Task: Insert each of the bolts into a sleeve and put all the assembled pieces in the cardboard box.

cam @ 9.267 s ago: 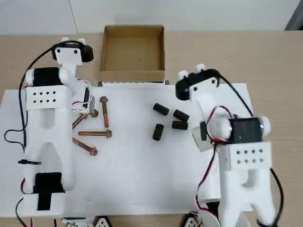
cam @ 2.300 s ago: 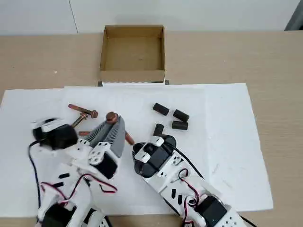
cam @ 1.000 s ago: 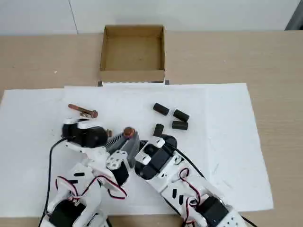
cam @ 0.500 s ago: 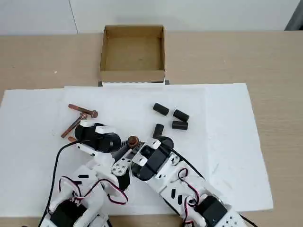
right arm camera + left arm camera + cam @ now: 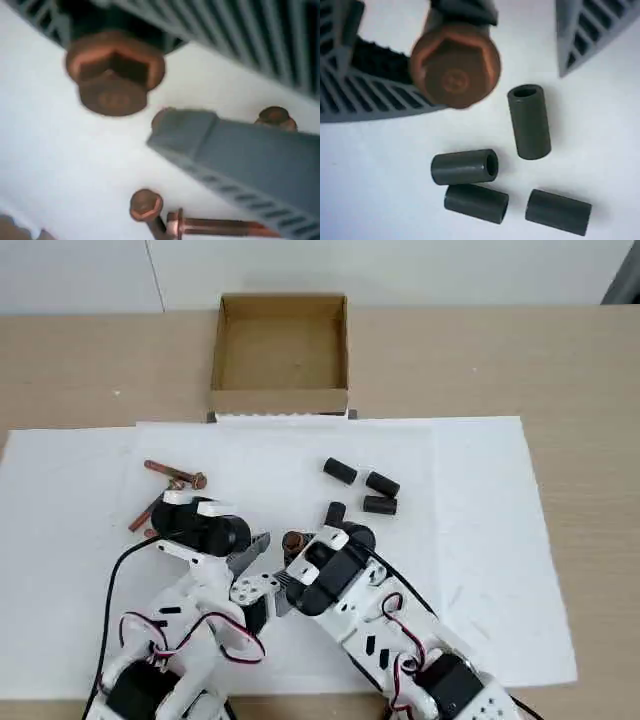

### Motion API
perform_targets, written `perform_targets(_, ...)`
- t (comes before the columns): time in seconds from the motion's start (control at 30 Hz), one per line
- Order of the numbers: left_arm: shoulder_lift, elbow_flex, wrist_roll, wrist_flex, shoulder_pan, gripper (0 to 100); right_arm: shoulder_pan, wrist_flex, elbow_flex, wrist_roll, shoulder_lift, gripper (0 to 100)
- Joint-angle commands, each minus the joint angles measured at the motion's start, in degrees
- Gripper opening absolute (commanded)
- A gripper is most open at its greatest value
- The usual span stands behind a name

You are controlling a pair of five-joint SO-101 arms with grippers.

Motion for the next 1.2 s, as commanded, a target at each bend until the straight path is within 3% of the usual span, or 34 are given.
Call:
perform_targets(0.0, 0.4, -4.3, -0.6, 0.2, 0.0, 28, -0.9, -1.5, -2.3, 0.5, -0.7, 0.3)
perform_targets(0.23, 0.4, -10.2, -0.7, 0.4, -0.4, 26, -0.7, -1.8, -0.1, 0.4, -0.7, 0.3)
perform_targets(0.5, 0.4, -12.2, -1.1, -1.8, -6.3, 1, 7.3, -1.5, 0.9, 0.1, -0.7, 0.3)
perform_targets(0.87, 0.2, -3.3, -13.5, -1.9, -20.0, 0, 16.0, 0.5, -2.5, -10.0, 0.7, 0.3)
perform_targets(1.0, 0.2, 2.0, -16.8, -4.1, -24.0, 0, 16.3, 0.7, -11.3, -10.3, 10.5, 0.3)
perform_targets(1.17, 0.2, 6.9, -18.5, -7.6, -25.4, 0, 19.4, 0.6, -30.6, -13.7, 35.5, 0.3)
